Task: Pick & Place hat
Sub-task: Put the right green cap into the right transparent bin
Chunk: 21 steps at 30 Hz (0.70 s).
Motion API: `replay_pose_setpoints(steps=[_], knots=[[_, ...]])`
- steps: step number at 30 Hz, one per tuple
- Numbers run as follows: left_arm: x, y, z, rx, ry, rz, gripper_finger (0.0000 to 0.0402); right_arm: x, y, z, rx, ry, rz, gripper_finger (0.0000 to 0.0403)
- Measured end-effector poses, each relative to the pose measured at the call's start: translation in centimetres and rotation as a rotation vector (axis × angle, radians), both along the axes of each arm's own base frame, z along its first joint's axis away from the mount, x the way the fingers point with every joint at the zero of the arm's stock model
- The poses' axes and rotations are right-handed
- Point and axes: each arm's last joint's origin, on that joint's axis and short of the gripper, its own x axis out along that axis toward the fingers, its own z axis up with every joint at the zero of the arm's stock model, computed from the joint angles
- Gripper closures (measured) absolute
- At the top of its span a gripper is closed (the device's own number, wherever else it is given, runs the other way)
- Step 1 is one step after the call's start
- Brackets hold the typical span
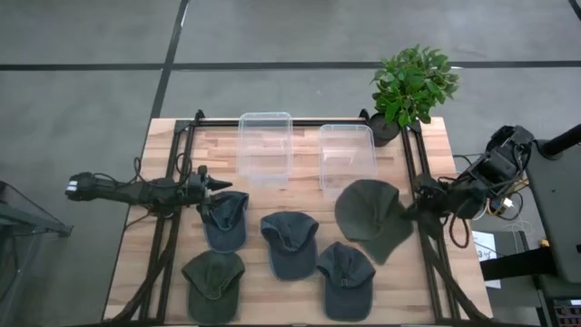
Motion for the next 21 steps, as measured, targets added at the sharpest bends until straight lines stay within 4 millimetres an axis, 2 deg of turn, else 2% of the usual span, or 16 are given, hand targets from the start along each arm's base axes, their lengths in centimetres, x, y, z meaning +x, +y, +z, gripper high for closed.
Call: replay_pose_setpoints(steps=[9, 13, 21], knots=[[0.0, 0.0, 0.0, 0.000, -0.001, 0.000, 0.0214, 2.1, 1.5, 0.8, -0.163, -0.348, 0.167, 0.0390], [0.0, 0.0, 0.0, -0.001, -0.003, 0.000, 0.0214, 2.9, 2.3, 1.6, -0.196, -0.560, 0.246, 0.0390], [0.0, 0.0, 0.0, -0.001, -0.004, 0.000, 0.0214, 2.8, 2.9, 3.5, -0.152, -1.015, 0.412, 0.0390]])
